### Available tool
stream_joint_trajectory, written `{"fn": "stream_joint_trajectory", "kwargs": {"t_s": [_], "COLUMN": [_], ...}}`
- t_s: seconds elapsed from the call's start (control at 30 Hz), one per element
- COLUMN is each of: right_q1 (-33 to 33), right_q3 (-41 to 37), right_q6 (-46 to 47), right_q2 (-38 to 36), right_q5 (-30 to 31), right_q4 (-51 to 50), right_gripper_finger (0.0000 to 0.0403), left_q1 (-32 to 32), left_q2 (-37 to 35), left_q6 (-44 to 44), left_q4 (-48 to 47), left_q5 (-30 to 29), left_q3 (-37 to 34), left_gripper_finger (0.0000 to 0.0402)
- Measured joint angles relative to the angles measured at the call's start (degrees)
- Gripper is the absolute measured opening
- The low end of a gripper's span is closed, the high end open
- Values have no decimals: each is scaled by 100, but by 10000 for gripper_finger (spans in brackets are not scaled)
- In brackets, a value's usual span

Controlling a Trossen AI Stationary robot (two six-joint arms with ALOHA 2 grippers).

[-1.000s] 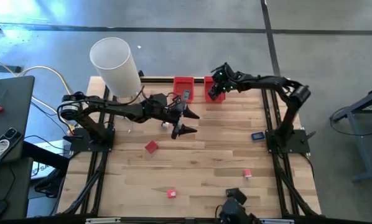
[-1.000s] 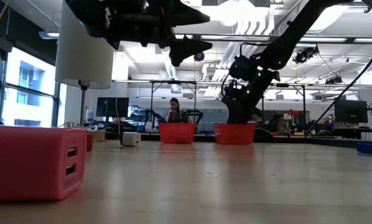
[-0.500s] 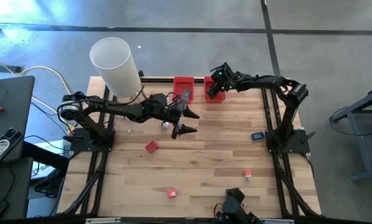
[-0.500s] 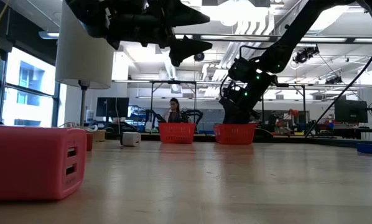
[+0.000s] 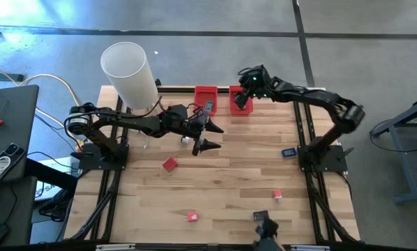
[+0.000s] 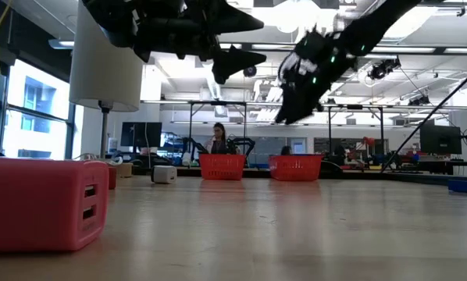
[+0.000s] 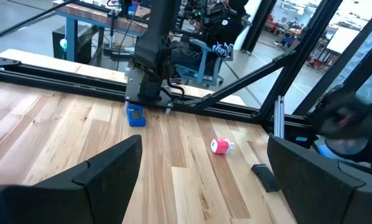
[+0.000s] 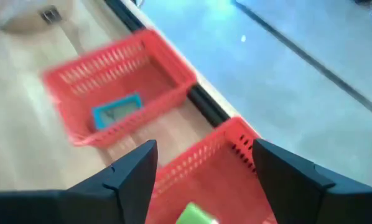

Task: Pick & Place Office items
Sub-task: Put the black timer into the left red bin

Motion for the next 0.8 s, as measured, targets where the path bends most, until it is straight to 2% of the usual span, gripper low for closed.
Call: {"fn": "stream_joint_trajectory", "kwargs": {"t_s": [0.27, 0.43, 0.67, 0.8], "right_q1": [714, 1385, 2672, 3474], "right_q3": [-38, -295, -1001, -1538], "right_q6": [148, 612, 1749, 2425], "right_q2": [-1497, -2260, -3065, -3271], "right_q5": [-64, -205, -138, 310], "right_q4": [-1445, -2070, -2162, -1888], "right_gripper_finger": [252, 252, 252, 252], "left_q1": [0, -77, -427, -717], "left_q2": [0, 0, 0, 0], "left_q6": [17, -48, -20, -23], "left_q4": [-352, -649, -985, -1100], "left_q5": [0, 11, 18, -19], "left_q3": [2, 2, 2, 2], "left_gripper_finger": [337, 337, 337, 337]}}
